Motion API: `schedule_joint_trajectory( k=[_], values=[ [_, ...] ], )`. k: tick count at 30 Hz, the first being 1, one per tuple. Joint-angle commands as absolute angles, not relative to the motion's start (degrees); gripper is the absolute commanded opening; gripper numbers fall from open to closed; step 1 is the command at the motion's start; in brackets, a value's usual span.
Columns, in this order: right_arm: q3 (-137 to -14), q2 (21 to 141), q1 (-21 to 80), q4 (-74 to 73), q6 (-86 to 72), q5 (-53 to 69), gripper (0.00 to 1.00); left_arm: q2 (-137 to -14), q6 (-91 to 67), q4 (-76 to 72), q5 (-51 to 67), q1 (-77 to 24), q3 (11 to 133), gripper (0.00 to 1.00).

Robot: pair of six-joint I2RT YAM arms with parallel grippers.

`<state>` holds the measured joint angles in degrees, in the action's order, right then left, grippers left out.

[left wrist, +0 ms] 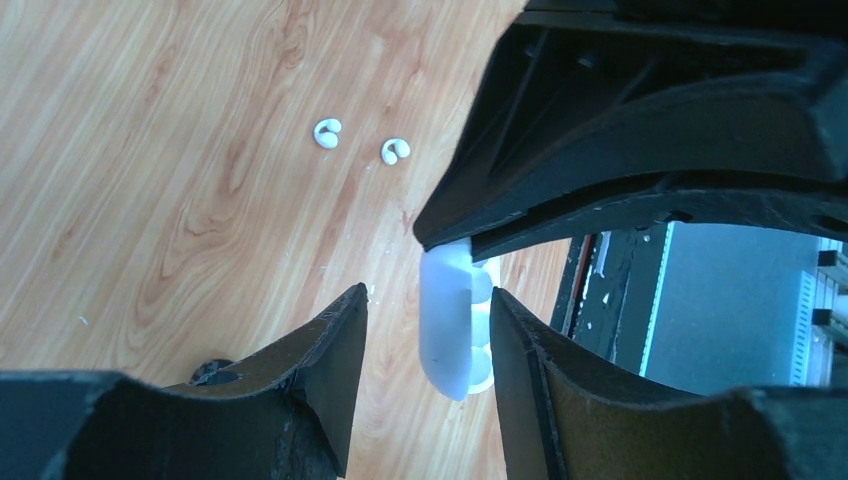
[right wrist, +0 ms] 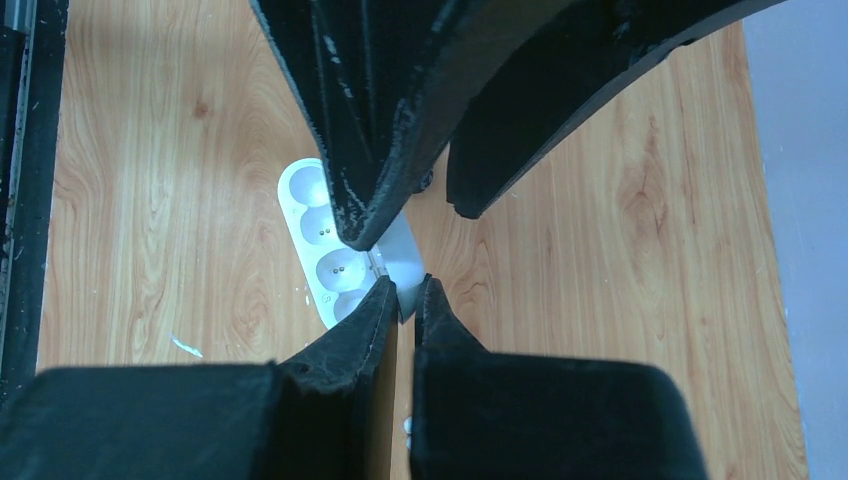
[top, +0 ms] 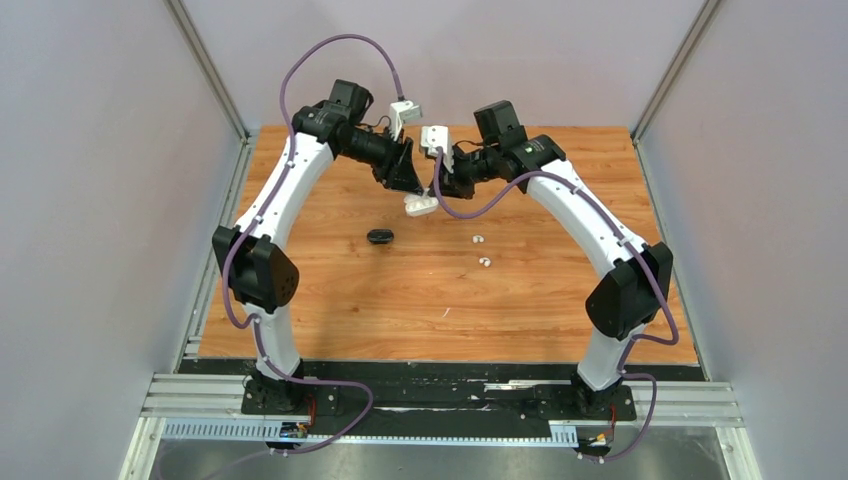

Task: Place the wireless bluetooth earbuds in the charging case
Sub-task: Adjust the charging case.

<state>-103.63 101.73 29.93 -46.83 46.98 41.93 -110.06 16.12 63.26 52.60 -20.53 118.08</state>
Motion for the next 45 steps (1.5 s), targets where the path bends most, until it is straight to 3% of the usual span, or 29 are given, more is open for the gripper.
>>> schedule_joint_trajectory(
  k=[1,9,17,24,32,45],
  values=[
    [-107.1,103.2,30.1,-46.2,43.5,43.1,0.0,-105.8,20.0,62.3,55.3,-20.9,116.8,0.55],
    [-108.1,103.9,30.1,-46.2,41.3,44.3,0.0,-105.7,21.9,61.3,54.2,-21.0,115.0,0.46],
    [-108.1,103.6,30.1,-46.1,40.9,45.3,0.0,-104.2,20.8,57.4,51.2,-21.1,111.1,0.5],
    [-108.0,103.5,30.1,-46.1,41.0,45.3,0.0,-104.4,20.4,57.0,52.5,-21.1,110.7,0.4],
    [-108.0,103.2,30.3,-46.1,42.4,45.0,0.0,-105.3,19.4,58.6,53.2,-21.1,112.2,0.43],
    [-108.0,103.1,30.8,-46.1,44.1,44.5,0.0,-109.2,21.6,65.8,54.9,-21.1,118.0,0.24]
  ],
)
